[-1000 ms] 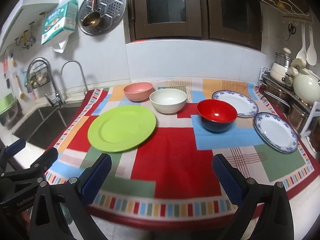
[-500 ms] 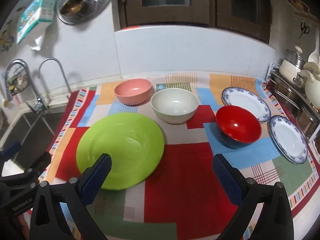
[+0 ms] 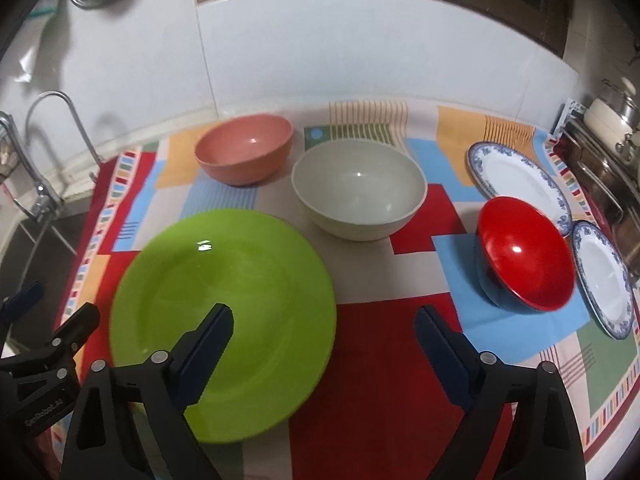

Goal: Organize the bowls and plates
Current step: 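Move both grippers down to the rim of the lime-green plate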

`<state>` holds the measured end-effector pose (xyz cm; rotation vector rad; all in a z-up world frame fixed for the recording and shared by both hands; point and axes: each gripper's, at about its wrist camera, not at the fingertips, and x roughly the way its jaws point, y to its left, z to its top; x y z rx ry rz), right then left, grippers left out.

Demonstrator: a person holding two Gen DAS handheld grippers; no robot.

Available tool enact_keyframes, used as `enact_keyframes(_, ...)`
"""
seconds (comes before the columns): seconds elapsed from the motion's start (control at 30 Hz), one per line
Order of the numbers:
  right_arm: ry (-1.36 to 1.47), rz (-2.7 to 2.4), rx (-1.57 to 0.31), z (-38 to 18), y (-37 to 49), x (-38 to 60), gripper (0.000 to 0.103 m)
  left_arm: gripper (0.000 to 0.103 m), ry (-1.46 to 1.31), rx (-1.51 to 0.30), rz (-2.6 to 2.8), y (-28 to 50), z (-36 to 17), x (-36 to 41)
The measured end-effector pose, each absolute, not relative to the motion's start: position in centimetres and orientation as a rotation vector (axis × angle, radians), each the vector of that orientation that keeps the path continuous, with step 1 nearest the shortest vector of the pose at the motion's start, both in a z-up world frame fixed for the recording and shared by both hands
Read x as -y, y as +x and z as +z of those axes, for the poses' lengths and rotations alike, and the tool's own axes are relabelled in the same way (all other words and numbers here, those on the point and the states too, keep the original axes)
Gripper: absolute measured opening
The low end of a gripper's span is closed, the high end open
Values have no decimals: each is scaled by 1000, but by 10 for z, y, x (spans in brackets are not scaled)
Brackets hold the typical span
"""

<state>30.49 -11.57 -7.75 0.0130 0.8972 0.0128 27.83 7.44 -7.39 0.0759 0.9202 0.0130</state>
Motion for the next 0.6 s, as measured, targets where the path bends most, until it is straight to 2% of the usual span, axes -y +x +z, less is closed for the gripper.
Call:
enact_keyframes(0.07, 11, 13, -928, -85, 314, 116, 92, 90, 71, -951, 9, 285, -83, -75)
enact_keyframes(0.2, 13, 27, -998, -103, 327, 114, 84, 82, 56, -1015, -10, 297, -104, -73)
enact_keyframes(0.47, 18, 25, -1068, -121, 342, 116, 77, 76, 54, -1059, -32, 311, -120, -72)
enact_keyframes(0.6, 16, 38, -1084, -125, 349, 114, 70, 73, 49, -1071, -36, 314, -122, -72)
